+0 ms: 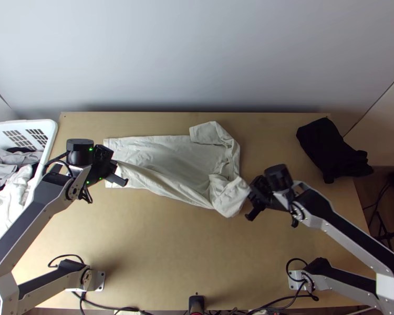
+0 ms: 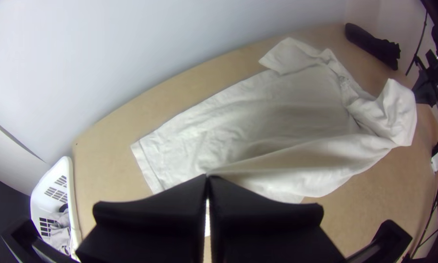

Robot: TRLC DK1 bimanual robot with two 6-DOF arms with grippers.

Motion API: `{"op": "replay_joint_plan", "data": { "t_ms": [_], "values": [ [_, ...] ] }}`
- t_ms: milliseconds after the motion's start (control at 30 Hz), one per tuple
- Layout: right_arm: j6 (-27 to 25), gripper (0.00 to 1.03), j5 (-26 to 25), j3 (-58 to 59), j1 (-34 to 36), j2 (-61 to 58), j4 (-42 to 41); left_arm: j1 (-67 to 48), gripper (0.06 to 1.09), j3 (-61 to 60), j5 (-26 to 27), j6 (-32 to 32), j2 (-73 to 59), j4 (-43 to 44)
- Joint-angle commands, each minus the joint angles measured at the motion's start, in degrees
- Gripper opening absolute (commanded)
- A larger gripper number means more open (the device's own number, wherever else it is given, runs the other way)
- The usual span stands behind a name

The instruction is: Fold the t-shirt

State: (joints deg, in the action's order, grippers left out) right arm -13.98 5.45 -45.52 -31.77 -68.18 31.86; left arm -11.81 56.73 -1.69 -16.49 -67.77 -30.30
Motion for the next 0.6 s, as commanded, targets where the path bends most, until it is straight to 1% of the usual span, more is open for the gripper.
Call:
{"op": "replay_joint_plan", "data": {
  "t_ms": [0, 133, 267, 567],
  "values": [
    [0.44, 0.03, 0.96, -7.74, 4.26, 5.87, 7.61, 1.53, 0.09, 0.22, 0.02, 0.67, 1.94, -0.37],
    [0.53, 0.03, 1.05, -12.23, 5.75, 7.8, 10.51, 1.97, 0.1, 1.81, -0.06, 0.49, 4.4, -2.39],
    [0.79, 0.03, 1.05, -17.06, 6.81, 8.77, 12.62, 2.5, 0.09, 4.88, 0.02, 0.58, 5.98, -6.35],
    [2.64, 0.03, 0.96, -26.47, 9.62, 10.61, 14.11, 3.38, 0.09, 9.89, 2.13, 0.67, 9.14, -12.67]
  ]
}}
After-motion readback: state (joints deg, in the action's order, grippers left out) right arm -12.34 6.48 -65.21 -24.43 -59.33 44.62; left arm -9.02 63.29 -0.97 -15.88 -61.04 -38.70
